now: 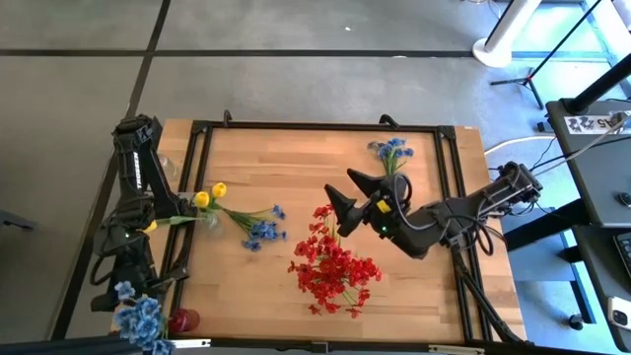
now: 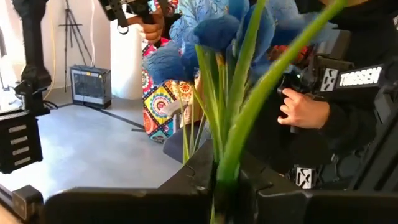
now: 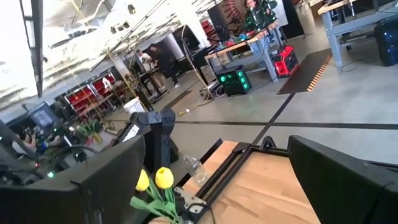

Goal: Sort flowers into vase by color
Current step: Put the top left blue flowers into the red vase

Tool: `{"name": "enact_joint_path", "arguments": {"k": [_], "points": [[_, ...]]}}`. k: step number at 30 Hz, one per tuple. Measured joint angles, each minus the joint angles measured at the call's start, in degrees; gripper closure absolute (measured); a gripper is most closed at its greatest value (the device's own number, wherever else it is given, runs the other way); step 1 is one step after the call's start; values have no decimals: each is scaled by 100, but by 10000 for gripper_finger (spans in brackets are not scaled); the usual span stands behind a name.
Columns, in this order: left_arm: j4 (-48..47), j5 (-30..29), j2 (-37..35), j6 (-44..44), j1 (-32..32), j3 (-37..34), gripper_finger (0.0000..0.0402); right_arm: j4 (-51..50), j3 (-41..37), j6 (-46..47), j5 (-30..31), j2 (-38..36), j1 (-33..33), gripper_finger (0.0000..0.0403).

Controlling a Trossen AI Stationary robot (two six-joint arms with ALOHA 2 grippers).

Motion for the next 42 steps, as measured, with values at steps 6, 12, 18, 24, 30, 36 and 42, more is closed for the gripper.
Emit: {"name": "enact_joint_path", "arguments": {"k": [6, 12, 18, 24, 30, 36, 42], "points": [[-7, -269, 0, 8, 0, 0, 335, 0, 0, 25, -113, 0, 13, 11], [-46, -277, 0, -22, 0, 0, 309, 2, 0, 174, -339, 0, 13, 11], [-337, 279, -186, -652, 0, 0, 307, 1, 0, 174, -361, 0, 13, 11], [-678, 364, -538, -1665, 0, 0, 303, 0, 0, 174, -501, 0, 13, 11], [-1092, 274, -566, -2957, 0, 0, 282, -2, 0, 174, -654, 0, 13, 11], [-1117, 233, -509, -3272, 0, 0, 260, -47, 0, 172, -735, 0, 13, 11], [-1110, 370, -509, -3344, 0, 16, 231, -186, 0, 174, -807, 0, 13, 11]]}}
